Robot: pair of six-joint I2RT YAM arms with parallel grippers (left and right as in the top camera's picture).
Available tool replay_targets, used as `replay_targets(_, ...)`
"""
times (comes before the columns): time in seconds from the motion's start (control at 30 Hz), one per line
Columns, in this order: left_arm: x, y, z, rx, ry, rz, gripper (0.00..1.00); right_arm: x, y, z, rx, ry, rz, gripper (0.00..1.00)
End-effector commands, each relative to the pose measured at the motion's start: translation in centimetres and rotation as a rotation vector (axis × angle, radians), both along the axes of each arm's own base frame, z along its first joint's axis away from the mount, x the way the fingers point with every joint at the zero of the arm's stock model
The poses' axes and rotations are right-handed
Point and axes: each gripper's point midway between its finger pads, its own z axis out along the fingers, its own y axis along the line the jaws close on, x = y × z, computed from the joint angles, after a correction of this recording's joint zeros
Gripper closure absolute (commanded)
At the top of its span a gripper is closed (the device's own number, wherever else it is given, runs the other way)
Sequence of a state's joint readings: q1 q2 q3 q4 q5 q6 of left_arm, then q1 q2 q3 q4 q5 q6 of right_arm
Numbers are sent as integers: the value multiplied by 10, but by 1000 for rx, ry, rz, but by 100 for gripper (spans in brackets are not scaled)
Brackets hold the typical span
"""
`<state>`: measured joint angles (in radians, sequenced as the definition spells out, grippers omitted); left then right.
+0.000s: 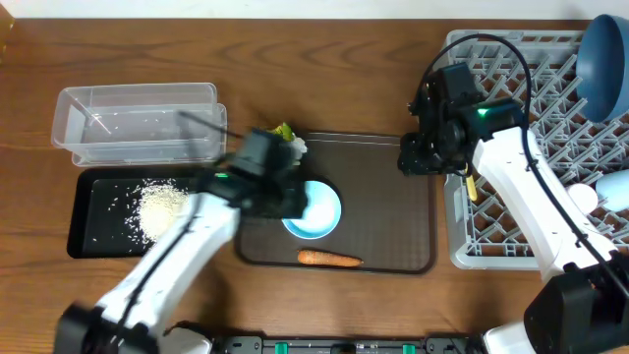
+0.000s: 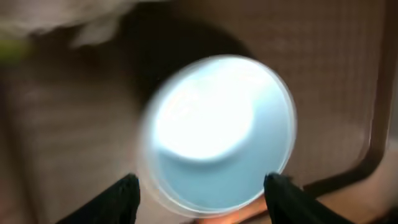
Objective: Sort waste into correct bins and load items into the dishwasher rack
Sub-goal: 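Grasp the light-blue plate with the right gripper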
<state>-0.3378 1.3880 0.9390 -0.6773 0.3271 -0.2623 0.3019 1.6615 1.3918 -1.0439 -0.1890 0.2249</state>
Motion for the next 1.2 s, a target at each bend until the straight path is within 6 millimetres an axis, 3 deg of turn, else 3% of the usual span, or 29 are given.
replay_targets(0.0, 6, 43, 18, 2, -15, 144, 33, -4, 23, 3, 37, -10, 43, 55)
replay_targets(0.2, -14, 108, 16, 23, 103, 377, 30, -9, 62, -13, 44, 3, 108, 52)
replay_targets(0.4, -27, 142, 11, 22, 175, 516, 29, -28, 93, -55, 1, 100, 189, 52)
replay_targets(0.57, -30, 151, 11, 20, 189, 554, 29, -41, 109, -90, -34, 183, 190, 54)
replay_targets(0.73, -30, 151, 11, 21, 188, 551, 29, -51, 119, -112, -51, 228, 224, 57)
replay_targets(0.8, -30, 152, 10, 27, 188, 553, 29, -52, 120, -118, -56, 235, 227, 66)
replay_targets(0.97, -31, 153, 10, 38, 191, 556, 29, -48, 117, -121, -72, 226, 220, 99)
replay_targets(1.17, -32, 153, 10, 38, 195, 556, 29, -32, 97, -115, -90, 204, 168, 99)
